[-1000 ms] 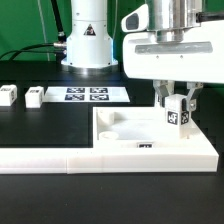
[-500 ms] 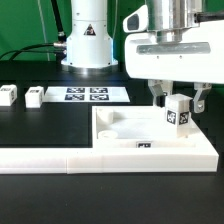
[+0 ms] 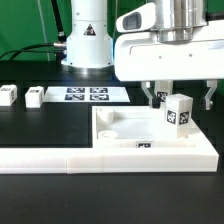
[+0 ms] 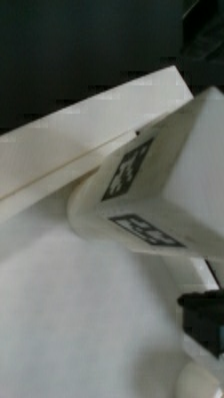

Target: Assemble square table

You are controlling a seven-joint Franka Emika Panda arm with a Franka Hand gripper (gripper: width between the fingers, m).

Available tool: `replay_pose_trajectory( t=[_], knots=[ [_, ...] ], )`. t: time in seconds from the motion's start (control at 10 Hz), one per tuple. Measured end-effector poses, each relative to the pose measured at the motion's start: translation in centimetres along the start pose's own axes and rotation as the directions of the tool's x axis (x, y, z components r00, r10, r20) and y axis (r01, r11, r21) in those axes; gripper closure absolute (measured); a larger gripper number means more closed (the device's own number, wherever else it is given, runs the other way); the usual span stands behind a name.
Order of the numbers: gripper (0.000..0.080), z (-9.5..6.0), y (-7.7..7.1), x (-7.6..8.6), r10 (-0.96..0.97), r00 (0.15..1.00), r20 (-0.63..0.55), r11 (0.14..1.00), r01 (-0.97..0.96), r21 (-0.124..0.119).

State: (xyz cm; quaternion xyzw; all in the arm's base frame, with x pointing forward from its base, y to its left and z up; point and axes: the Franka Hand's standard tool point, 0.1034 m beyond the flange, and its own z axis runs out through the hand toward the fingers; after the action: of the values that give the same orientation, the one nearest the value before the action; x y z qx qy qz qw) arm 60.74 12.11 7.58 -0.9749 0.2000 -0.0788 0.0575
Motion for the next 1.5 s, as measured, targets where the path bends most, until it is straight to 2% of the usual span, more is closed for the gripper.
replay_pose_trajectory(
  t=[0.4, 0.9, 1.0, 1.2, 1.3, 1.4, 1.5],
  knots=[
    [0.0151, 0.18, -0.58, -0.59, -0.280, 0.960, 0.003, 0.960, 0.280, -0.002],
    [0.0151, 0.15, -0.14, -0.26, -0.565, 0.825, 0.005, 0.825, 0.565, -0.014],
    [0.0151, 0.14, 0.02, -0.15, -0.637, 0.771, 0.006, 0.771, 0.637, -0.016],
    [0.0151, 0.13, 0.19, -0.04, -0.675, 0.738, 0.007, 0.738, 0.675, -0.016],
    [0.0241, 0.13, 0.18, -0.04, -0.670, 0.742, 0.007, 0.742, 0.670, -0.016],
    [0.0376, 0.13, 0.19, -0.03, -0.670, 0.742, 0.007, 0.742, 0.670, -0.016],
    [0.0376, 0.13, 0.20, -0.03, -0.662, 0.750, 0.007, 0.749, 0.662, -0.016]
  ],
)
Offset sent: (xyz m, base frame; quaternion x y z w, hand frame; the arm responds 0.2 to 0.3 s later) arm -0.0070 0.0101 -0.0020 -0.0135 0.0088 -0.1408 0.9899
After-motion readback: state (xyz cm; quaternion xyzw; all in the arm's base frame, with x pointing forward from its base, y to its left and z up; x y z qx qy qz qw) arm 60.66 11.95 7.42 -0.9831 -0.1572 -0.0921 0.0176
